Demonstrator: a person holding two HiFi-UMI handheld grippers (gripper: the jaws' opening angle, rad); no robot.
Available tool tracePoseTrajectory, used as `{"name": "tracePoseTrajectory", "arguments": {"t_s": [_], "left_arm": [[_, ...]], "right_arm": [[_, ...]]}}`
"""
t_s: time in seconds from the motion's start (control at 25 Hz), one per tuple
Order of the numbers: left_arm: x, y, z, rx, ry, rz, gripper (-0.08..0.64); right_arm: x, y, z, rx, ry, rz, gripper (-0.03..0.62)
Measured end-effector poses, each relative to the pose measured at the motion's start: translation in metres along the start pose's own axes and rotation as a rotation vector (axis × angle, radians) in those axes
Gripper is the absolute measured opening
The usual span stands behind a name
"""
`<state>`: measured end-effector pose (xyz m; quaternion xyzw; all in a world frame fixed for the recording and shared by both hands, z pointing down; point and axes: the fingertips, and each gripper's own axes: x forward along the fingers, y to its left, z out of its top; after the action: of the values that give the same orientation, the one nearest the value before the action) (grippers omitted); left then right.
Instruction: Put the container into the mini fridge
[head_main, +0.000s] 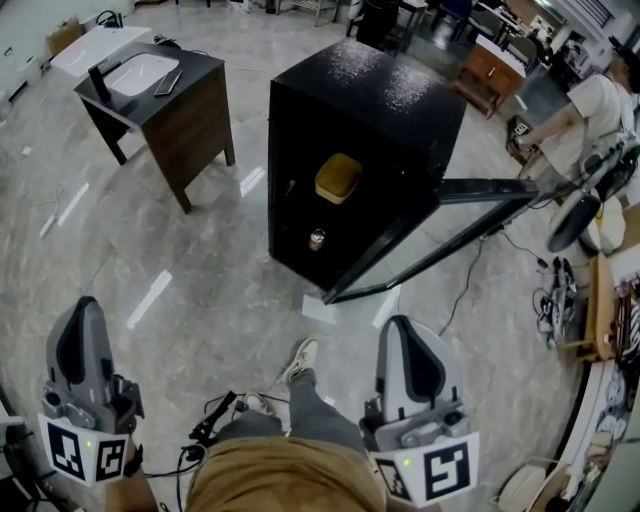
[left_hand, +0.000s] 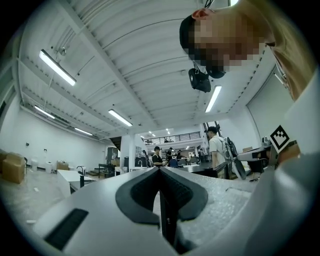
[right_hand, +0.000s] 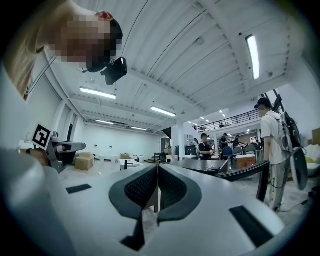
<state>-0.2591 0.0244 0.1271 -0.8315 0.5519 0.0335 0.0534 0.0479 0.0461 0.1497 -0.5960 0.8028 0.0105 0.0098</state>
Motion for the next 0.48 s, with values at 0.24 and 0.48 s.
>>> {"name": "tracePoseTrajectory", "arguments": {"t_s": [0.24, 0.48], "left_arm": [[-0.018, 0.003, 0.012, 0.013, -0.006, 0.015, 0.002], [-0.037, 0.013, 0.023, 0.025, -0.016, 0.035, 0.002]], "right_arm": [[0.002, 0.011, 0.018, -0.003, -0.027, 0.01, 0.002], [-0.001, 0.027, 0.025, -0.009, -0.022, 0.019, 0.002]]}}
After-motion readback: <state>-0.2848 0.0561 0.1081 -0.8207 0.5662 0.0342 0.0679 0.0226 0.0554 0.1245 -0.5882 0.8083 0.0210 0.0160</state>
